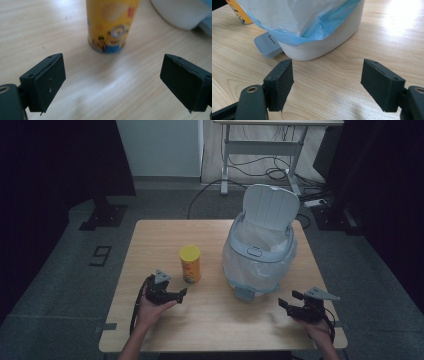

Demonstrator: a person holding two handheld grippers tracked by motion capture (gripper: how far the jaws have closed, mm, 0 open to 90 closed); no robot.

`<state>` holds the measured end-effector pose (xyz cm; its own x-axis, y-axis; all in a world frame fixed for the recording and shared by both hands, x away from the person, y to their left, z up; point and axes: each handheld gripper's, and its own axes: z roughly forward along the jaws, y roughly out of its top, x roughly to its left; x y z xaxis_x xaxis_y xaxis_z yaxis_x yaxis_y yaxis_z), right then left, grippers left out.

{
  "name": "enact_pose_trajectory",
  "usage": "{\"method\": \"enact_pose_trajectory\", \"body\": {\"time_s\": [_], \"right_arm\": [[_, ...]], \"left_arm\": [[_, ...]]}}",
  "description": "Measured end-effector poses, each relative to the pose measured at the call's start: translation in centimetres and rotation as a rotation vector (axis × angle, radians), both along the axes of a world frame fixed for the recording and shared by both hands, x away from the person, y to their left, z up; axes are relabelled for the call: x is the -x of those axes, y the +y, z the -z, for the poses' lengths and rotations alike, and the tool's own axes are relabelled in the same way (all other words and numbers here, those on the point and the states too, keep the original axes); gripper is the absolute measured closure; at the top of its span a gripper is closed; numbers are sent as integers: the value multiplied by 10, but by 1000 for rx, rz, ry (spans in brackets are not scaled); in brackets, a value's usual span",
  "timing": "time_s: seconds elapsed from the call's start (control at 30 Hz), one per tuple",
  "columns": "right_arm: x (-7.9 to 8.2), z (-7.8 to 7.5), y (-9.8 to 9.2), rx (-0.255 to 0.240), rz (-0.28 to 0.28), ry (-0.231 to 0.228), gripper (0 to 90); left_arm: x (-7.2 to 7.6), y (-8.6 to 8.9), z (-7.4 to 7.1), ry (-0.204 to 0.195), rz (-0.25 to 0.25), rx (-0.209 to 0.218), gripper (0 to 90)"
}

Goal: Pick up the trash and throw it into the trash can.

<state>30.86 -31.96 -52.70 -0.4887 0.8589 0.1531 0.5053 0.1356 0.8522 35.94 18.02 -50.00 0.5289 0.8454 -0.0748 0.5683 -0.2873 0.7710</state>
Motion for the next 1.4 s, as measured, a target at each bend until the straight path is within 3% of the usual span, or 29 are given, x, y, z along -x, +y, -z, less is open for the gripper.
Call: {"method": "enact_pose_trajectory", "body": {"time_s": [0.2, 0.4, 0.6, 0.7, 1.0, 1.13, 1.23, 1.4], "right_arm": [[0, 2, 0, 6, 0, 9, 252], [0, 2, -1, 3, -5, 9, 259], [-1, 3, 0, 13, -11, 18, 264], [-1, 4, 0, 14, -17, 24, 278], [-3, 6, 0, 26, -17, 37, 278], [-4, 7, 0, 27, -19, 38, 278], [-3, 7, -1, 25, -23, 38, 278], [-4, 7, -2, 25, -16, 41, 279]], "left_arm": [[-15, -7, -4, -15, 3, 4, 55], [-29, -13, 2, 1, -2, 3, 55], [-43, -18, 7, -19, 1, 50, 59], [-50, -20, 10, -3, 14, 66, 51], [-67, -34, 14, -3, 26, 78, 51], [-72, -38, 17, -2, 15, 96, 130], [-73, -41, 19, -8, 10, 82, 196], [-70, -42, 16, -34, 2, 50, 226]]}}
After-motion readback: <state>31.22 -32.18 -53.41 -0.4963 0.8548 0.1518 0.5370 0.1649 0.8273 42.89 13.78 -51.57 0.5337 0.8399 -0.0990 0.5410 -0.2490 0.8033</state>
